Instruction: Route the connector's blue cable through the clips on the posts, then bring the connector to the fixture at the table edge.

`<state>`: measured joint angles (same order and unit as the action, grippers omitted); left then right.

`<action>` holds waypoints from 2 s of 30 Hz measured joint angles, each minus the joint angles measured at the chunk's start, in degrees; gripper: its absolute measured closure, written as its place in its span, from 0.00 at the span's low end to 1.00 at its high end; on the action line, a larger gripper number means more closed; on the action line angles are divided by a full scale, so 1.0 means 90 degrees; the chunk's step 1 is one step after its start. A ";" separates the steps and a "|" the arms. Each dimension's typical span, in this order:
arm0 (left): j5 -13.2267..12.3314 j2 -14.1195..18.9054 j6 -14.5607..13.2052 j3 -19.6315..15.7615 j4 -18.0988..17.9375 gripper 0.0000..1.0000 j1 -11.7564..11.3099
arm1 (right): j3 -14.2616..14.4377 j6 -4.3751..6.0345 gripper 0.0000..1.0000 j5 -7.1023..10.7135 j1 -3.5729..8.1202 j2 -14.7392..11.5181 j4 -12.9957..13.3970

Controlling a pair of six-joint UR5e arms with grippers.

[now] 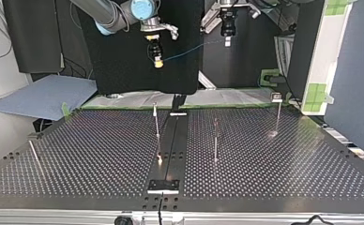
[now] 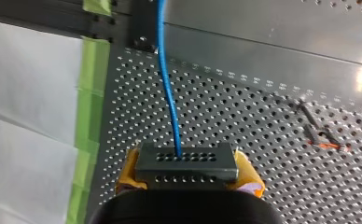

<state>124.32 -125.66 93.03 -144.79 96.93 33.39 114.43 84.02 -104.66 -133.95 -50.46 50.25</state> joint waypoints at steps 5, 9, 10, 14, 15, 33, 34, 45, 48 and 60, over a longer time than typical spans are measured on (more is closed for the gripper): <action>0.0005 0.0237 0.0257 0.0265 0.0238 1.00 0.0058 | -0.0112 0.0213 1.00 0.0034 -0.0002 -0.0242 -0.0178; 0.0033 0.0437 0.0302 0.0469 0.0438 1.00 0.0017 | -0.0131 0.0421 1.00 0.0207 0.0027 -0.0453 -0.0200; 0.0058 0.0501 0.0295 0.0533 0.0499 1.00 -0.0002 | -0.0136 0.0484 1.00 0.0267 0.0041 -0.0516 -0.0202; 0.0194 0.0696 0.0266 0.0728 0.0694 1.00 -0.0065 | -0.0209 0.0691 1.00 0.0470 0.0072 -0.0724 -0.0264; 0.0226 0.0742 0.0250 0.0772 0.0739 1.00 -0.0078 | -0.0240 0.0737 1.00 0.0517 0.0078 -0.0771 -0.0295; 0.0462 0.1801 0.0172 0.1318 0.1800 1.00 -0.0367 | -0.0702 0.0940 1.00 0.0739 0.0423 -0.1776 -0.1019; 0.0457 0.1871 0.0172 0.1358 0.1871 1.00 -0.0393 | -0.0704 0.0940 1.00 0.0749 0.0456 -0.1843 -0.1017; 0.0217 0.2486 0.0162 0.1855 0.2484 1.00 -0.0624 | -0.0852 0.0942 1.00 0.1025 0.0720 -0.2109 -0.1107; 0.0098 0.2637 0.0153 0.2003 0.2637 1.00 -0.0692 | -0.0916 0.0942 1.00 0.1051 0.0782 -0.2108 -0.1155; -0.0312 0.3269 0.0097 0.2645 0.3279 1.00 -0.0917 | -0.1310 0.0957 1.00 0.1278 0.1037 -0.2053 -0.1390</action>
<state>121.52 -96.24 93.91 -120.98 126.44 25.14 102.64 92.64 -93.15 -124.62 -68.94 37.74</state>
